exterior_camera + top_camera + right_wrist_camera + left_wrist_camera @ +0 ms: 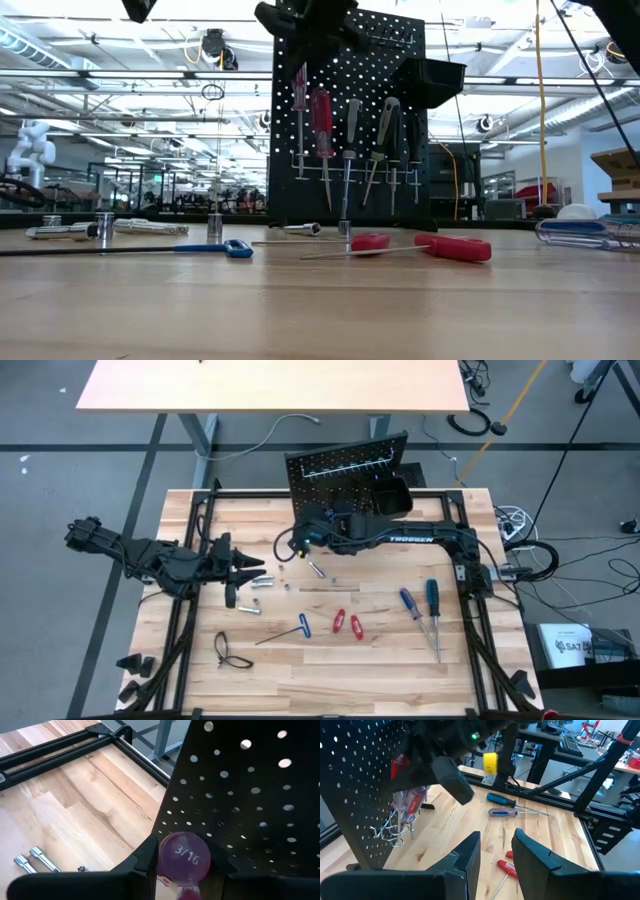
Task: Hang tools onto peg board
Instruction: Hang the red screwdriver on the pegboard
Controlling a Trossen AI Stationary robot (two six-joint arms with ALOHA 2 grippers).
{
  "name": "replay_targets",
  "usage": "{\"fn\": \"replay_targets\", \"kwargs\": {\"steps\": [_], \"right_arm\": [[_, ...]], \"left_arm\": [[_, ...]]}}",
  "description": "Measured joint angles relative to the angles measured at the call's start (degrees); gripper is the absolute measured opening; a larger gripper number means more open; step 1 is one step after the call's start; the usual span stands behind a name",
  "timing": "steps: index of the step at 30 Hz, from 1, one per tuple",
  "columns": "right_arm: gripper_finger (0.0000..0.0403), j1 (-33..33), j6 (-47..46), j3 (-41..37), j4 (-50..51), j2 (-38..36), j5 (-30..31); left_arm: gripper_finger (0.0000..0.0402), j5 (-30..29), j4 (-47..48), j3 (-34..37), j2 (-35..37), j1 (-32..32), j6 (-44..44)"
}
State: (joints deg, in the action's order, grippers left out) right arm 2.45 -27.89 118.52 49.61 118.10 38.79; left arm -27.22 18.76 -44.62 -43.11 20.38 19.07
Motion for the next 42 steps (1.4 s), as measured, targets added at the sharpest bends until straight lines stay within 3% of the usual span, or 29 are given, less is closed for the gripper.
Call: {"fn": "replay_targets", "kwargs": {"steps": [35, 42], "right_arm": [[0.0086, 2.35, -0.12, -0.09, 0.57, 3.77, -2.78], [0.0223, 2.26, -0.05, -0.07, 2.26, 3.77, -3.24]], "left_arm": [[0.0113, 0.76, 0.24, 0.0, 0.0, 0.0, 0.13], [0.0113, 0.81, 0.24, 0.0, 0.0, 0.0, 0.11]]}}
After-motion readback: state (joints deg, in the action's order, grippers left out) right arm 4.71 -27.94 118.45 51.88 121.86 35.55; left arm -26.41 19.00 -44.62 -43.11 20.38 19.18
